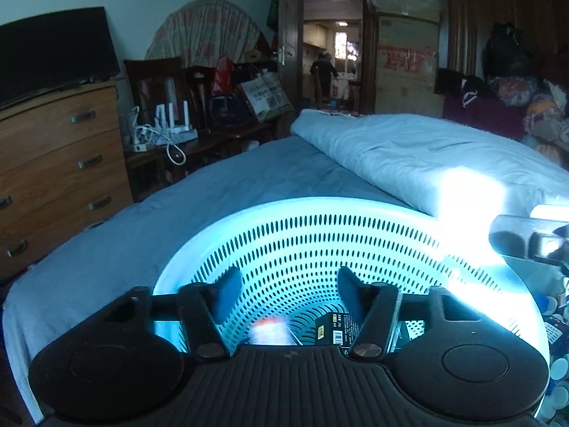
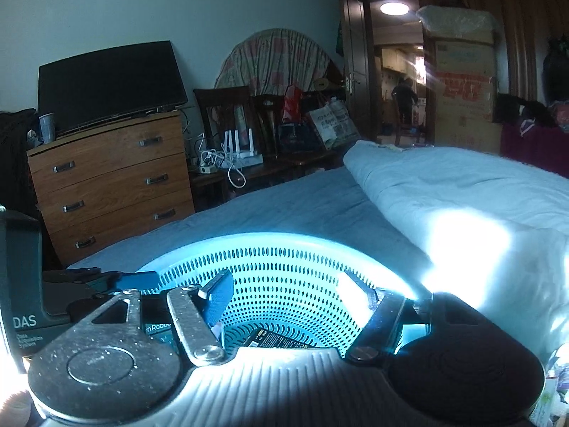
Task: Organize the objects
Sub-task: 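Open both tools to drop the cap and box into the basket, then move both open tools back over the pile of items, then grasp a dark blue cap with the right tool while the left tool grasps a clear cap, then carry the blue cap and clear cap over the basket, then open both tools to drop the caps into the basket, then move both open tools back over the pile of items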
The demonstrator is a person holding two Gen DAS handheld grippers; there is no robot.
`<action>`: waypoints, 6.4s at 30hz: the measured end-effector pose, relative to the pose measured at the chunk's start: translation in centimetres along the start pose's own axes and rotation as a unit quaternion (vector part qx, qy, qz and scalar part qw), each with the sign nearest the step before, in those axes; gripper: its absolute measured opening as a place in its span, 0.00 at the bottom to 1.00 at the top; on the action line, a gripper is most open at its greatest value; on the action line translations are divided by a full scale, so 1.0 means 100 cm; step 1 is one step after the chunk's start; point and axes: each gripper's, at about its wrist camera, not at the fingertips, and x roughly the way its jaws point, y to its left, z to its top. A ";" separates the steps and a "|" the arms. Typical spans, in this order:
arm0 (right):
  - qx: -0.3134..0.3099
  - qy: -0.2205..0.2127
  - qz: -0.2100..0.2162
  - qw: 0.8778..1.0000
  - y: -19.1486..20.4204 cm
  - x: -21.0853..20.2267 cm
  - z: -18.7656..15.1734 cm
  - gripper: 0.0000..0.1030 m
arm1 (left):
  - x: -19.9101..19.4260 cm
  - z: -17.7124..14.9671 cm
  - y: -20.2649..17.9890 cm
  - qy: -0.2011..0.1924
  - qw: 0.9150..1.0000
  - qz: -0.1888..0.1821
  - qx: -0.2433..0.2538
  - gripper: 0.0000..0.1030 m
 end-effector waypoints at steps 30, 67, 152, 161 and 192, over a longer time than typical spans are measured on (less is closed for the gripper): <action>0.031 -0.055 -0.219 0.974 -0.078 -0.268 -0.185 0.98 | -0.128 -0.028 -0.130 -0.061 0.979 -0.176 0.082 1.00; 0.149 0.081 -0.254 0.952 -0.112 -0.269 -0.310 0.41 | -0.067 -0.219 -0.297 0.066 0.913 -0.320 0.244 0.56; 0.033 0.061 -0.008 0.998 0.007 -0.019 0.005 0.44 | -0.001 0.009 -0.012 0.025 0.999 -0.020 0.001 0.49; 0.031 0.048 -0.009 0.998 0.010 -0.023 0.002 0.56 | -0.004 0.010 -0.013 0.014 1.000 -0.012 0.001 0.72; 0.156 0.059 -0.326 0.930 -0.146 -0.289 -0.280 0.76 | -0.072 -0.118 -0.202 0.033 0.956 -0.251 0.148 0.89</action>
